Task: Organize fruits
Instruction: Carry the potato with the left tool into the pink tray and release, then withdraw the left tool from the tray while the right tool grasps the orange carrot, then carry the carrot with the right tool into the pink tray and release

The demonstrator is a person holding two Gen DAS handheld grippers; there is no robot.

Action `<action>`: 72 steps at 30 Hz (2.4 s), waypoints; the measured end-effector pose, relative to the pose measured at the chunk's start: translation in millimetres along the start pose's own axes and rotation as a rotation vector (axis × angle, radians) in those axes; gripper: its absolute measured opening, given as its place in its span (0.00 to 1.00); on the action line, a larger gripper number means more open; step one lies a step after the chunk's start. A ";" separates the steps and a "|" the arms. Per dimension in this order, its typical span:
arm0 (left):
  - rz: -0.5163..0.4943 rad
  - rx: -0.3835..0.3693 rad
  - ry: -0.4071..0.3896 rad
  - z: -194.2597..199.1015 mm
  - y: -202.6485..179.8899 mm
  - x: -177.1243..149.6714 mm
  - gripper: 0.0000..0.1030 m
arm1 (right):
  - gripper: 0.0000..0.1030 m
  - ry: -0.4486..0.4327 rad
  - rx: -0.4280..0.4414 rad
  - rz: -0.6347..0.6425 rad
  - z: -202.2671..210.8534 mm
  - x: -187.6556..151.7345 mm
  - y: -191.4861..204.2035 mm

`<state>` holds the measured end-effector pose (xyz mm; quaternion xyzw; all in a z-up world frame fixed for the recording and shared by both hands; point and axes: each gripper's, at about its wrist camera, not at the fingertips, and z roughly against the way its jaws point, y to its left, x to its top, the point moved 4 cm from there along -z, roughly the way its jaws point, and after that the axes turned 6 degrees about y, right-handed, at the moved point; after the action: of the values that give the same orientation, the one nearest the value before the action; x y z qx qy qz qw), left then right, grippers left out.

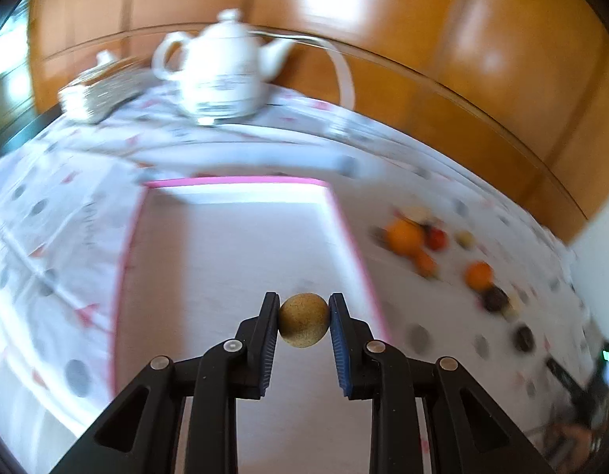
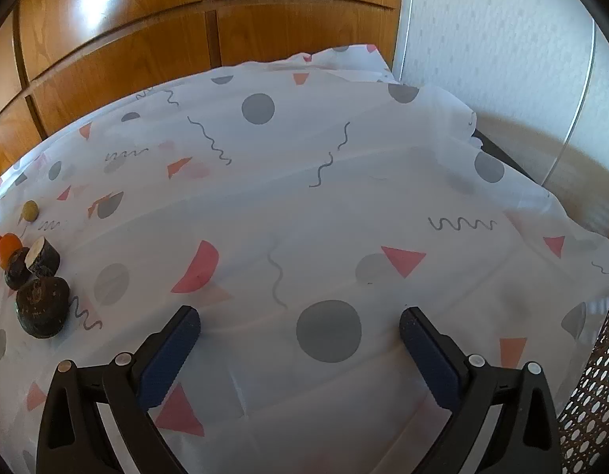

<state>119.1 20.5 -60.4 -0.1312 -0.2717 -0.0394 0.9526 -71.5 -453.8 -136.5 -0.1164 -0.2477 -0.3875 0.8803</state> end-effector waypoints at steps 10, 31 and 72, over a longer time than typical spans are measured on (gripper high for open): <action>0.091 0.107 -0.013 -14.9 50.3 11.4 0.25 | 0.71 0.037 0.007 0.059 7.3 8.9 14.3; 0.118 0.135 -0.042 -11.3 62.6 -2.1 0.41 | 0.49 -0.064 0.284 0.447 72.6 15.1 175.2; 0.216 0.173 -0.052 28.7 73.7 -38.3 0.55 | 0.21 0.107 0.414 0.834 43.8 -34.1 337.1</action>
<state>82.8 99.4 -74.0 -0.0780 -0.2828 0.0902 0.9517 143.1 -188.4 -121.5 -0.0078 -0.2062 0.0515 0.9771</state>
